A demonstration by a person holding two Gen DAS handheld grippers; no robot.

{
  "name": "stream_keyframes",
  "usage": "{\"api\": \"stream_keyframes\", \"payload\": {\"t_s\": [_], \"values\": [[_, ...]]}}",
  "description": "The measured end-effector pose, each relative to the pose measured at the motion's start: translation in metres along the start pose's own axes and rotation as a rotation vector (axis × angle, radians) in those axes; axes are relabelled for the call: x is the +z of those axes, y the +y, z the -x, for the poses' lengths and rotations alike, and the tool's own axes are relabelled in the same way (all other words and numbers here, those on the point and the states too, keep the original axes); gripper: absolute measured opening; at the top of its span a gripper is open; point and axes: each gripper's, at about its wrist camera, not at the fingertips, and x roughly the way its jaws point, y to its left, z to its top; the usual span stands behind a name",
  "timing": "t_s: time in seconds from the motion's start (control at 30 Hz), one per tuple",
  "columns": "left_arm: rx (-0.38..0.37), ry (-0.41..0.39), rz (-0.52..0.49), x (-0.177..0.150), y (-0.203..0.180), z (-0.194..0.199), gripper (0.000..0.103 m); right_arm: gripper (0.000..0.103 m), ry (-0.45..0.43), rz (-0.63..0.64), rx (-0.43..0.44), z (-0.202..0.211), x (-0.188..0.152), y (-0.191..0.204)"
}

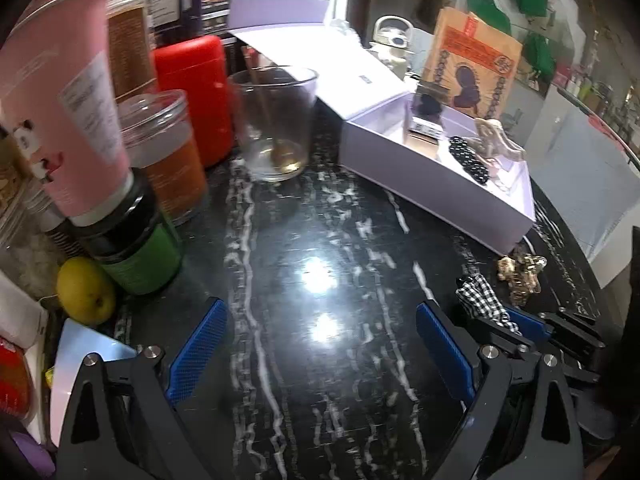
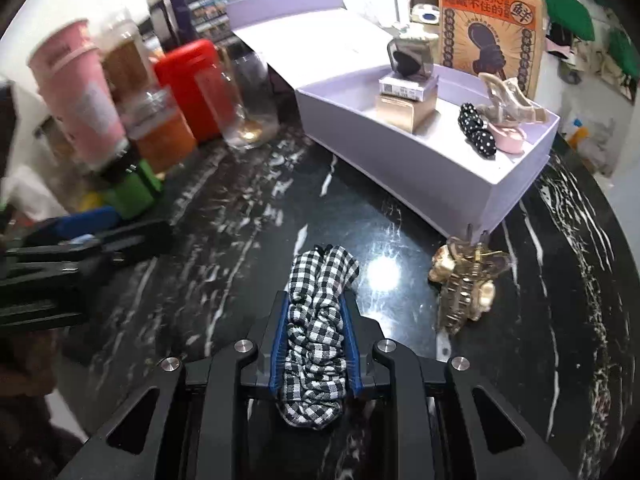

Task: Organize rigid objects
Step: 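Grasp the gingham scrunchie with the right gripper while the left gripper approaches the gold claw clip, then close the left gripper on the gold metal claw clip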

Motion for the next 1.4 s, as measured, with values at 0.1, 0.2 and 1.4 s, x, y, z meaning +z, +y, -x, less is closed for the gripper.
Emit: {"api": "stream_keyframes", "payload": {"t_s": [0.1, 0.2, 1.4], "values": [[-0.053, 0.009, -0.013, 0.002, -0.010, -0.003, 0.097, 0.024, -0.028, -0.022, 0.029, 0.021, 0.001, -0.011], [-0.094, 0.019, -0.032, 0.006, -0.026, -0.008, 0.097, 0.024, -0.058, -0.049, 0.027, 0.044, 0.004, -0.027], [-0.264, 0.067, -0.274, 0.007, -0.169, -0.078, 0.043, 0.025, -0.034, -0.271, -0.114, 0.057, -0.039, -0.143]]}}
